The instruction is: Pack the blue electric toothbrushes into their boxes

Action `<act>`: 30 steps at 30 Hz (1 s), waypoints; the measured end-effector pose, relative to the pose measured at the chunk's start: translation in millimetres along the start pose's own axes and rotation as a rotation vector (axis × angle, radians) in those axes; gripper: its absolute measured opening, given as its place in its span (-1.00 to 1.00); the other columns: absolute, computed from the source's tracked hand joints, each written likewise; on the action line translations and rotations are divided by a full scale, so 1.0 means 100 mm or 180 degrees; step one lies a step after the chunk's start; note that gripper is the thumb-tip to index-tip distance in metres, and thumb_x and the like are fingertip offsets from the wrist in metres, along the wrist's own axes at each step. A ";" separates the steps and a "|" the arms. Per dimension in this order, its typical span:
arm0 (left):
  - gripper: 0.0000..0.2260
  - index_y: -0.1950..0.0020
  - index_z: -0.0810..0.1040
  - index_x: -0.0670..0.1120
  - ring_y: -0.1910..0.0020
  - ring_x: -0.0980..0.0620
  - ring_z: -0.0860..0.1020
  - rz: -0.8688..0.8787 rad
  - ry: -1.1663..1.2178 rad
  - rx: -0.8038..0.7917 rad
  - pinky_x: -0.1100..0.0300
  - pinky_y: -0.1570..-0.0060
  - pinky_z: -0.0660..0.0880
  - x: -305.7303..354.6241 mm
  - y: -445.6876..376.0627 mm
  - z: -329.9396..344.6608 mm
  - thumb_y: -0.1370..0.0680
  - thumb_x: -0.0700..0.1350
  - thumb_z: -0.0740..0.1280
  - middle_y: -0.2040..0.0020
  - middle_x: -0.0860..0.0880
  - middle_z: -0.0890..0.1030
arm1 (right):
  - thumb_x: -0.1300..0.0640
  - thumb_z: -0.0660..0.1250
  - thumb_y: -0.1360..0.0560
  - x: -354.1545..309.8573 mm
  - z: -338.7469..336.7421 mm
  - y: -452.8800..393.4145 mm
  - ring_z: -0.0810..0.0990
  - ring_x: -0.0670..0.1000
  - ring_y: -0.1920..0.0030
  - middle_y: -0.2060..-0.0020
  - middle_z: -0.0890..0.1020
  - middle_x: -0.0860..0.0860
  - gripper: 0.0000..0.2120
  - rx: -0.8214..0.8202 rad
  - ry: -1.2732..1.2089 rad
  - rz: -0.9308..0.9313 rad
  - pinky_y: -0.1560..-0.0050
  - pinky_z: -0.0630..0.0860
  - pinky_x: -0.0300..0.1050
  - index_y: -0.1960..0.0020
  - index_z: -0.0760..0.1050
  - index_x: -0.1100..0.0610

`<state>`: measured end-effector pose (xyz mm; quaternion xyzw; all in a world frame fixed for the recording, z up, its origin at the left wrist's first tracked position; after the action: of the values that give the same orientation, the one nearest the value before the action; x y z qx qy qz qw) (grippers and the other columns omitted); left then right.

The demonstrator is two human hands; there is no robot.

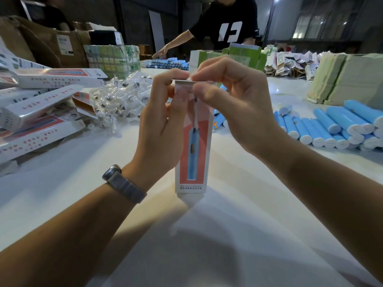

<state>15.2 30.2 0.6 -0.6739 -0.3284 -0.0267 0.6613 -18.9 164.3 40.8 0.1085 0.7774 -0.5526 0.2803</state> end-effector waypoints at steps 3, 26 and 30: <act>-0.80 -0.27 0.37 -0.21 0.20 -0.09 0.59 0.0104 -0.0150 0.0040 -0.16 0.27 0.55 0.00 0.02 0.01 -0.70 -0.22 0.04 0.10 -0.01 0.55 | 0.26 0.37 -0.48 -0.01 0.00 -0.02 0.54 0.00 0.11 0.17 0.58 0.08 -0.89 0.0095 0.0031 0.0034 0.05 0.46 -0.13 0.16 0.57 0.08; -0.62 -0.38 0.21 -0.05 0.02 -0.09 0.65 -0.0365 0.0367 -0.0246 -0.09 0.03 0.61 0.02 0.05 0.04 -0.61 0.00 0.22 -0.06 -0.11 0.58 | 0.32 0.39 -0.48 -0.04 -0.06 -0.04 0.58 0.08 0.09 0.13 0.59 0.07 -0.85 0.0040 0.0536 -0.0140 0.00 0.55 0.05 0.05 0.59 0.09; -0.56 -0.39 0.25 -0.06 -0.03 -0.06 0.66 -0.0394 0.0285 -0.0279 -0.10 0.04 0.66 0.03 0.04 0.05 -0.58 0.02 0.30 -0.04 0.01 0.60 | 0.27 0.35 -0.50 -0.06 -0.08 -0.07 0.55 -0.07 0.16 0.21 0.59 -0.03 -0.88 0.0147 0.0464 -0.0174 0.09 0.48 -0.16 0.11 0.58 0.07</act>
<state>17.4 36.0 -2.1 -0.6788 -0.3381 -0.1120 0.6422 -19.5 170.1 51.3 0.1336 0.7855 -0.5684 0.2051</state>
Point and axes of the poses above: each hand's wrist, its own y-axis away from the middle knuckle, its own z-axis out of the palm, x = y × z, the point moved 1 cm from there along -y, towards the middle knuckle
